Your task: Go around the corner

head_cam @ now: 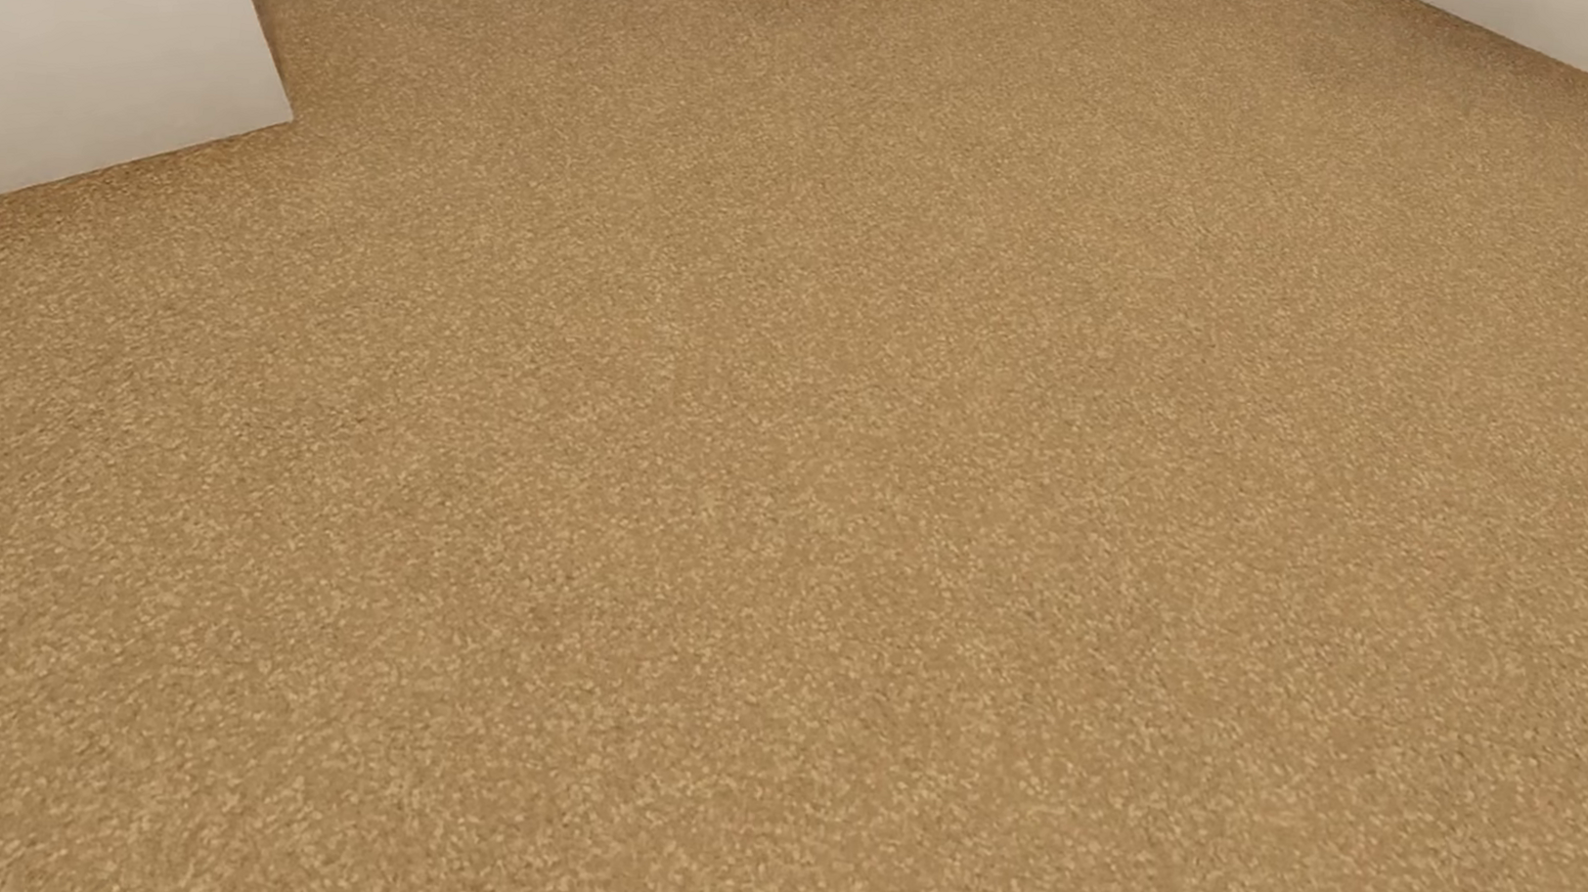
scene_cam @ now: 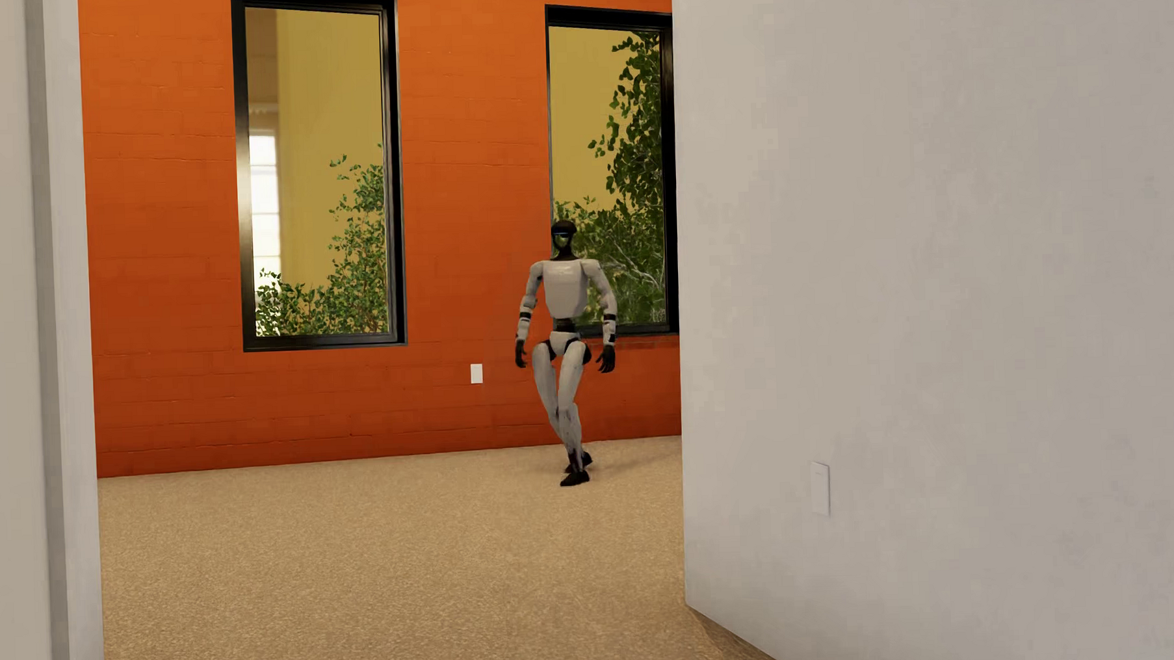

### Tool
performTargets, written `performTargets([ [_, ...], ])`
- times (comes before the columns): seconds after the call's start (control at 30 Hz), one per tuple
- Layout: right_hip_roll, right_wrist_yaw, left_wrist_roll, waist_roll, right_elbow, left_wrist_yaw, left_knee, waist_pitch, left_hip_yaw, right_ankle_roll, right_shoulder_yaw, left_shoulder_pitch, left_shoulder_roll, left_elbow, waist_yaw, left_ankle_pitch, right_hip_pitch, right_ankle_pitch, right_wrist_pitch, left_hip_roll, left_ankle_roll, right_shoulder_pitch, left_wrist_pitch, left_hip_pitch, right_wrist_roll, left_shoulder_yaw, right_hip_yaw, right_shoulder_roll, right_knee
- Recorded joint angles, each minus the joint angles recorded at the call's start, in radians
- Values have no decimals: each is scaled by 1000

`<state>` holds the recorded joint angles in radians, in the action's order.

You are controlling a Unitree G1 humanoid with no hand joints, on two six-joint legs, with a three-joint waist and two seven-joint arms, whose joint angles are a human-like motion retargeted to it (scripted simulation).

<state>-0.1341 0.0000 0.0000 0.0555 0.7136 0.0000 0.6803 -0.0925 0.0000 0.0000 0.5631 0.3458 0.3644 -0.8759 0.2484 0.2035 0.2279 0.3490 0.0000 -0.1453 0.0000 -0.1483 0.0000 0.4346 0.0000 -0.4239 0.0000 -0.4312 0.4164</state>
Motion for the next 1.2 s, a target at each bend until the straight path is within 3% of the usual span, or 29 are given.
performTargets([
  [0.03,8,0,0,1,-34,0,-129,18,0,0,-18,5,-2,-9,12,-39,42,39,0,-5,0,20,0,33,0,-7,0,-10,-5],
  [0.07,15,0,0,4,-35,0,-509,31,0,0,-17,9,-1,-23,30,-312,87,50,0,-29,0,45,0,54,0,-14,0,-13,-2],
  [0.1,51,0,0,-4,-38,0,-182,26,0,0,-43,16,-1,-32,60,-98,133,20,0,-39,0,51,0,76,0,-8,0,-9,13],
  [0.13,89,0,0,-9,-54,0,-71,24,0,0,-82,19,-7,-51,78,11,174,-42,0,-32,0,39,0,100,0,-17,0,-1,50],
  [0.2,157,0,0,-50,31,0,148,57,0,0,-81,27,-15,-126,76,-64,140,-378,0,28,0,-8,0,135,0,-34,0,48,275],
  [0.23,164,0,0,-52,81,0,204,46,0,0,-91,17,-20,-152,53,-15,70,-548,0,63,0,-30,0,83,0,-27,0,60,479],
  [0.27,183,0,0,-67,97,0,195,26,0,0,-77,17,-26,-120,37,41,-55,-599,0,139,0,-51,0,12,0,2,0,60,741],
  [0.3,164,0,0,-61,143,0,150,8,0,0,-12,15,-26,-101,-14,68,-151,-509,0,168,0,-43,0,-97,0,1,0,68,903],
  [0.33,118,0,0,-33,174,0,106,1,0,0,-42,-2,-28,-69,-72,75,-263,-428,0,164,0,-57,0,-189,0,3,0,92,984],
  [0.37,86,0,0,-12,125,0,37,-1,0,0,3,-8,-20,-15,-136,78,-370,-431,0,166,0,-93,0,-290,0,-1,0,73,957],
  [0.4,66,0,0,2,201,0,-36,-6,0,0,-42,-12,-13,27,-201,79,-443,-477,0,166,0,-111,0,-398,0,17,0,111,816],
  [0.47,37,0,0,39,198,0,-131,-9,0,0,33,-34,-5,123,-292,105,-569,-591,0,129,0,-159,0,-573,0,38,0,85,426],
  [0.5,57,0,0,32,196,0,-155,2,0,0,36,-61,5,153,-318,134,-627,-537,0,134,0,-173,0,-632,0,48,0,84,238],
  [0.57,100,0,0,19,198,0,-151,20,0,0,54,-113,22,190,-373,189,-702,-80,0,126,0,-189,0,-713,0,84,0,81,48],
  [0.6,120,0,0,26,190,0,-132,19,0,0,68,-129,22,189,-402,182,-726,-12,0,106,0,-202,0,-750,0,100,0,74,50],
  [0.63,120,0,0,37,193,0,-107,10,0,0,71,-133,15,170,-428,125,-748,-156,0,78,0,-212,0,-799,0,122,0,69,57],
  [0.67,95,0,0,55,204,0,-41,24,0,0,74,-119,9,152,-432,13,-782,-388,0,40,0,-219,0,-811,0,136,0,69,135],
  [0.7,40,0,0,93,216,0,95,39,0,0,77,-97,-4,127,-416,-168,-802,-562,0,-6,0,-222,0,-764,0,145,0,72,215],
  [0.73,7,0,0,116,252,0,284,41,0,0,60,-88,-5,55,-388,-312,-777,-595,0,-19,0,-211,0,-690,0,86,0,66,292],
  [0.77,-48,0,0,137,251,0,511,47,0,0,39,-59,-4,54,-359,-319,-742,-567,0,-35,0,-190,0,-548,0,82,0,60,315],
  [0.83,-81,0,0,136,251,0,753,15,0,0,-18,-30,2,40,-248,-35,-525,-443,0,-1,0,-138,0,-340,0,23,0,61,233],
  [0.87,-82,0,0,126,220,0,759,12,0,0,-7,-4,7,31,-186,27,-413,-367,0,24,0,-112,0,-234,0,6,0,46,175],
  [0.93,-43,0,0,92,96,0,533,0,0,0,-57,49,21,-19,-56,37,-179,-205,0,66,0,-94,0,-96,0,1,0,18,45],
  [1.03,-6,0,0,84,-51,0,-20,35,0,0,-122,107,43,-85,59,-1,47,62,0,31,0,-21,0,29,0,0,0,-6,12],
  [1.07,1,0,0,90,-81,0,-148,50,0,0,-149,119,44,-112,78,-107,89,87,0,23,0,5,0,34,0,-9,0,-12,13],
  [1.1,-1,0,0,97,-95,0,-552,68,0,0,-168,131,44,-135,77,-590,111,65,0,20,0,27,0,66,0,-5,0,-11,-5],
  [1.13,14,0,0,102,-106,0,-158,59,0,0,-188,138,43,-165,69,-158,148,-8,0,34,0,27,0,97,0,-10,0,-9,13],
  [1.17,42,0,0,97,-92,0,-30,50,0,0,-211,135,46,-196,62,45,173,-131,0,56,0,7,0,110,0,-30,0,4,92],
  [1.2,84,0,0,84,-43,0,96,61,0,0,-218,137,39,-207,44,18,112,-291,0,74,0,-10,0,152,0,-7,0,26,269],
])
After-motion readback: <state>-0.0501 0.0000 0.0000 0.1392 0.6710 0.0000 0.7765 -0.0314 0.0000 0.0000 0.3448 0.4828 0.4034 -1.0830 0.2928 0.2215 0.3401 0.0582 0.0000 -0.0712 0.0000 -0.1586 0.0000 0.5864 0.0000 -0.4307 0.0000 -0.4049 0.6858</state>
